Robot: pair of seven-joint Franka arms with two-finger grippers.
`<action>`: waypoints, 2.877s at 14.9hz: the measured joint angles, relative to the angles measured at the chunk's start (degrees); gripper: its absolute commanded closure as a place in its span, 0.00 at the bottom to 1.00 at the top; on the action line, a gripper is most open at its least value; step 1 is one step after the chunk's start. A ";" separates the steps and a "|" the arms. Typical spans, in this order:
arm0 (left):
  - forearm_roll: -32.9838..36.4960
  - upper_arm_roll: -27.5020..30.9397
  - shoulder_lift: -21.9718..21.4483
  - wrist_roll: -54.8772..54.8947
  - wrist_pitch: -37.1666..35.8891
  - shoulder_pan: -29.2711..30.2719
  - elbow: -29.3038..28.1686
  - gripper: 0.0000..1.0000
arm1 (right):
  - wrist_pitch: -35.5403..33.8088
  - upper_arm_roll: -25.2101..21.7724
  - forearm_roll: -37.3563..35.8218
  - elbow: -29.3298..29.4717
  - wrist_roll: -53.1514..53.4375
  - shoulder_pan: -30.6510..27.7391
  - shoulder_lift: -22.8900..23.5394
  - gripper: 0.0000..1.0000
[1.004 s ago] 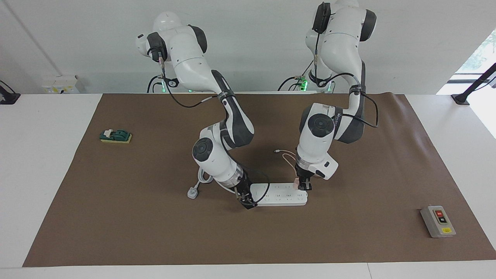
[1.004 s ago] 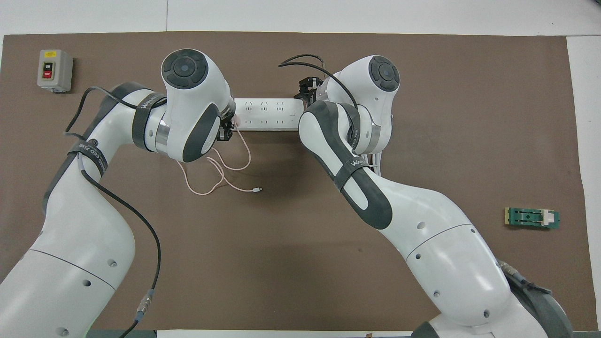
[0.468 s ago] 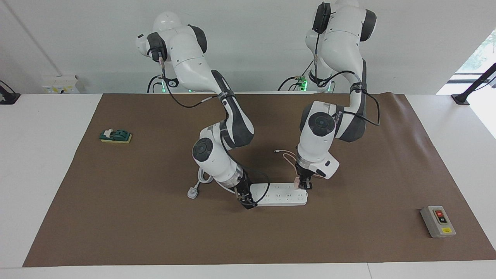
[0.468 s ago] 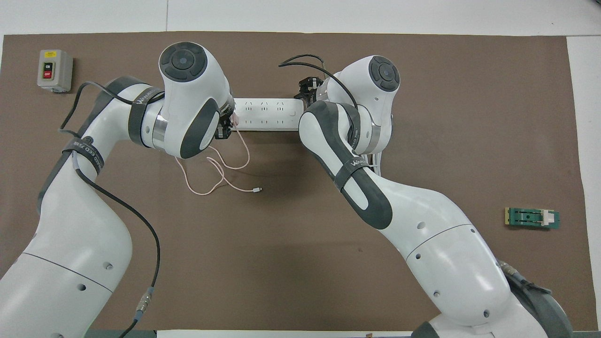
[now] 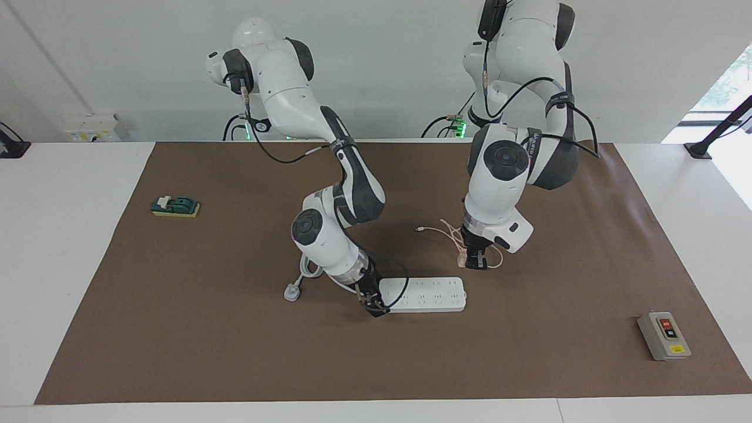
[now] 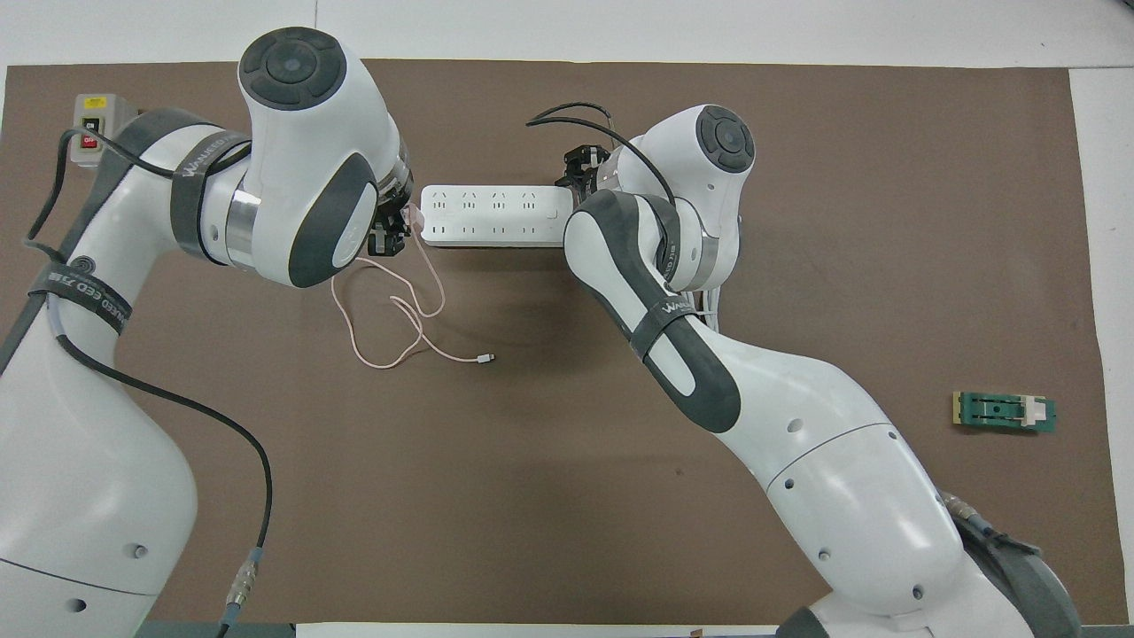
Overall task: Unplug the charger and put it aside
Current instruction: 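Pull the pink charger out of the strip with the left gripper, then carry the charger aside with the left gripper while the right gripper withdraws, then lower the charger onto the table and open the left gripper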
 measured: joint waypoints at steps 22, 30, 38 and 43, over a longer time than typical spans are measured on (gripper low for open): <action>-3.92 0.19 -14.55 73.65 -19.01 19.02 0.02 1.00 | -20.99 -6.22 -10.27 -3.91 -12.87 -3.74 -14.62 0.00; -7.00 0.20 -16.08 109.05 -0.64 26.16 -20.88 1.00 | -39.11 -9.95 -29.91 -9.25 -48.76 -8.50 -32.40 0.00; -8.55 0.21 -21.64 118.24 8.92 30.15 -37.21 0.00 | -43.29 -10.03 -33.39 -12.71 -74.10 -15.06 -40.11 0.00; -10.86 0.18 -22.63 118.40 9.78 31.30 -39.29 0.00 | -43.93 -7.17 -34.64 -17.42 -78.31 -21.52 -44.64 0.00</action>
